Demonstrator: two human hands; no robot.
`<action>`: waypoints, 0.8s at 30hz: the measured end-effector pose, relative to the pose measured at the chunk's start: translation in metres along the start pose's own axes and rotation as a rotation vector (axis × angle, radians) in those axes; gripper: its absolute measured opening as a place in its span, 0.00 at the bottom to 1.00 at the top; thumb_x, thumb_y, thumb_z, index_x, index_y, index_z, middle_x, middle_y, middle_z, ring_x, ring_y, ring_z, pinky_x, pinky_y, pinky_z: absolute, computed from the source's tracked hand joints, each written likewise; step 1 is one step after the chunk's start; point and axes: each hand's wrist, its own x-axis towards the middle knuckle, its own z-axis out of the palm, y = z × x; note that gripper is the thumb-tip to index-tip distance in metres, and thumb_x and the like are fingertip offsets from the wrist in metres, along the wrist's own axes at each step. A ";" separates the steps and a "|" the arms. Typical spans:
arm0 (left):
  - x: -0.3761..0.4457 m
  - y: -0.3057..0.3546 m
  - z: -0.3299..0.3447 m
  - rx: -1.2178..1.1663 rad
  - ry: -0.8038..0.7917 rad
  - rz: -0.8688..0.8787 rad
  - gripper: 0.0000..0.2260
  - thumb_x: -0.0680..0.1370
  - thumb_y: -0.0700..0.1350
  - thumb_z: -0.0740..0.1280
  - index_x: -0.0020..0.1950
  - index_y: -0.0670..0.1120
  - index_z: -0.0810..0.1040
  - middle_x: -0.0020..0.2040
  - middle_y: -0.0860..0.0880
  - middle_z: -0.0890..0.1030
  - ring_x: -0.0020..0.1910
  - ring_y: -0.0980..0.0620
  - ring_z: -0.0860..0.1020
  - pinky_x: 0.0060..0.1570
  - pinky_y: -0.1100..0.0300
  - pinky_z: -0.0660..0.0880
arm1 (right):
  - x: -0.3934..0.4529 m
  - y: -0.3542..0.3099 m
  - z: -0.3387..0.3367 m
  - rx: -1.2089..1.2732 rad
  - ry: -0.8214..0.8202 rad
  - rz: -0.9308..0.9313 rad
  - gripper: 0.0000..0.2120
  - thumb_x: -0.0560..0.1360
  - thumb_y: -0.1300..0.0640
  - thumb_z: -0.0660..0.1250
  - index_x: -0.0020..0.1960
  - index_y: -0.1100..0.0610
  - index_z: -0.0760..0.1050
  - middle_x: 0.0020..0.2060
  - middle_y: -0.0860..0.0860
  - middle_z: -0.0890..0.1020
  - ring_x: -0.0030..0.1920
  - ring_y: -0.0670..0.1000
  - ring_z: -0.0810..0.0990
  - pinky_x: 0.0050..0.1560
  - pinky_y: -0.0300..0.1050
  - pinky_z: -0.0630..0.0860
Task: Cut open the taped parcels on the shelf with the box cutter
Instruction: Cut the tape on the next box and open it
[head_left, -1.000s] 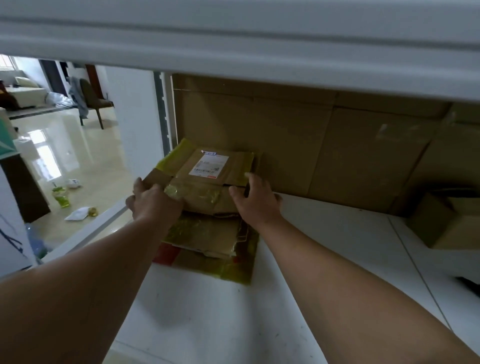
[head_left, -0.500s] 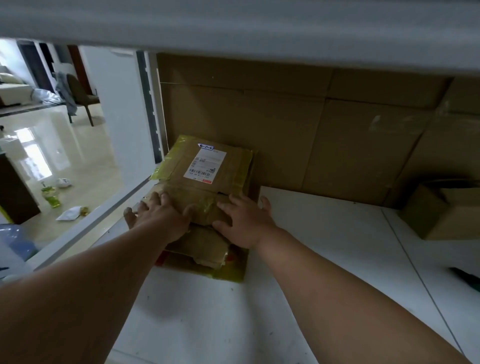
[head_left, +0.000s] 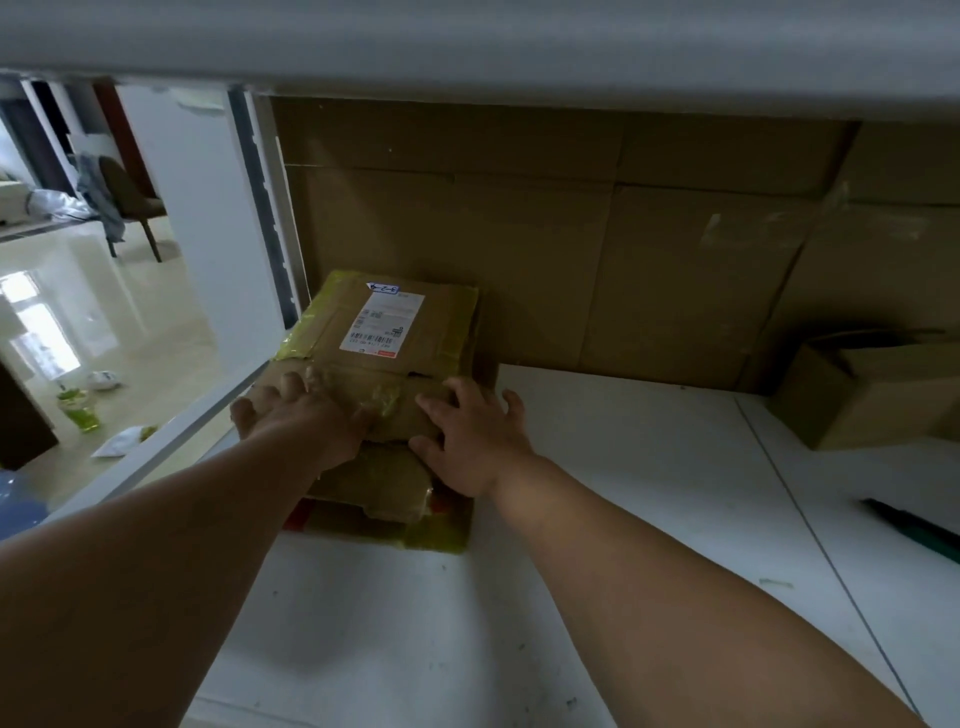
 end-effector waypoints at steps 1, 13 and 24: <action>-0.001 0.002 -0.003 -0.012 0.009 0.003 0.41 0.73 0.73 0.52 0.80 0.53 0.46 0.78 0.45 0.55 0.76 0.38 0.53 0.71 0.39 0.51 | -0.003 0.002 -0.002 0.021 0.025 0.002 0.30 0.79 0.35 0.52 0.78 0.43 0.56 0.76 0.51 0.57 0.76 0.57 0.56 0.73 0.63 0.41; -0.066 0.076 -0.029 -0.211 0.366 0.357 0.20 0.78 0.42 0.60 0.71 0.49 0.70 0.71 0.46 0.69 0.71 0.41 0.62 0.70 0.42 0.59 | -0.081 0.080 -0.022 0.026 0.007 0.199 0.23 0.81 0.43 0.52 0.74 0.47 0.65 0.70 0.51 0.69 0.70 0.54 0.66 0.71 0.57 0.53; -0.168 0.215 -0.003 -0.323 0.234 0.693 0.12 0.82 0.41 0.59 0.57 0.47 0.82 0.57 0.46 0.81 0.54 0.44 0.79 0.52 0.55 0.74 | -0.221 0.218 -0.063 -0.081 -0.043 0.358 0.20 0.80 0.48 0.56 0.70 0.48 0.70 0.66 0.52 0.72 0.64 0.55 0.71 0.65 0.53 0.60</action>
